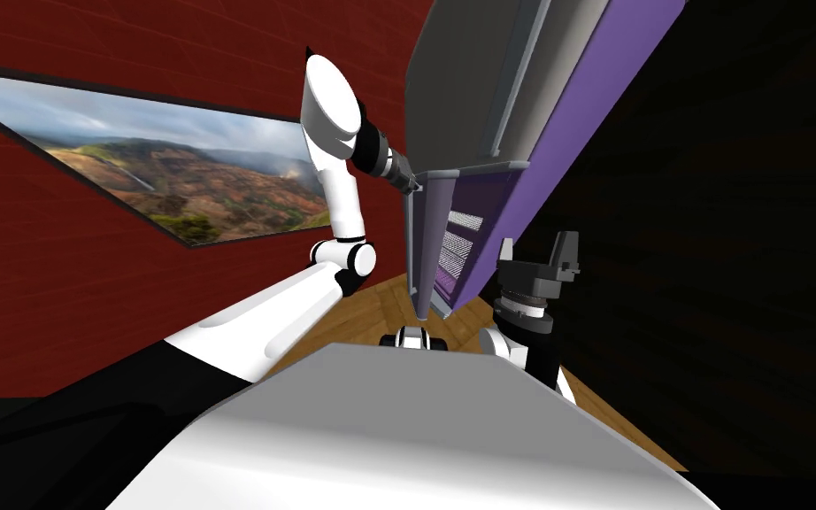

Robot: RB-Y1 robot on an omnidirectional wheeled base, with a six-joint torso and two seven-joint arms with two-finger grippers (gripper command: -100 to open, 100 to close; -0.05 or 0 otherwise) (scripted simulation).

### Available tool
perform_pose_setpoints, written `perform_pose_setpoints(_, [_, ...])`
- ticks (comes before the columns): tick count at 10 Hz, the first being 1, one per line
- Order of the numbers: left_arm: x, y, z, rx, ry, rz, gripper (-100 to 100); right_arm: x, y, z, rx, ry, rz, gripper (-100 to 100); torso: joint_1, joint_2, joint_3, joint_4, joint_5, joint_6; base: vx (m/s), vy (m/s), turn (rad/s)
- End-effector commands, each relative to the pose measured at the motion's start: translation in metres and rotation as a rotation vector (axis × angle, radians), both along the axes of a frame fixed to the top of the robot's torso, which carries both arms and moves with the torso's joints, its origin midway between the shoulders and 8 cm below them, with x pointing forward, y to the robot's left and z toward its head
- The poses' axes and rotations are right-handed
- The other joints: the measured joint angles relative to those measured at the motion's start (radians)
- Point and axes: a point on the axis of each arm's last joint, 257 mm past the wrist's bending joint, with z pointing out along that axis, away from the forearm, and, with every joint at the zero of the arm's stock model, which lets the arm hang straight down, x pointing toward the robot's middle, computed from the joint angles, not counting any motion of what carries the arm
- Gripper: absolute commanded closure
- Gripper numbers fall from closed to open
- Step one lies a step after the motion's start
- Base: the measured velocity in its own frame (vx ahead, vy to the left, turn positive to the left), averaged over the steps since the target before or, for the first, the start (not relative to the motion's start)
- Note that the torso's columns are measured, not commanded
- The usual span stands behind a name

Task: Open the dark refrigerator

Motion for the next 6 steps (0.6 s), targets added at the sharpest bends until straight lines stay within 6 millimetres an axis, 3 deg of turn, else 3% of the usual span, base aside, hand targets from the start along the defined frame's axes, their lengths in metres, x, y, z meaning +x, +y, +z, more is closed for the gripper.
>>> perform_pose_setpoints(1, [-0.004, -0.004, 0.003, -0.003, -0.007, -0.024, 100, 0.000, 0.000, 0.000, 0.000, 0.000, 0.000, 0, 0.003, 0.003, 0.003, 0.000, 0.000, 0.001, -0.013, 0.167, -0.027])
perform_pose_setpoints(2, [-0.011, -0.010, 0.004, -0.004, -0.008, -0.061, 100, 0.000, 0.000, 0.000, 0.000, 0.000, 0.000, 0, -0.006, 0.005, 0.005, -0.001, -0.002, 0.001, 0.044, 0.192, -0.028])
perform_pose_setpoints(6, [-0.030, -0.025, 0.003, -0.008, -0.001, -0.156, 100, 0.000, 0.000, 0.000, 0.000, 0.000, 0.000, 0, 0.005, -0.003, -0.002, -0.003, 0.001, 0.000, 0.103, 0.295, -0.068])
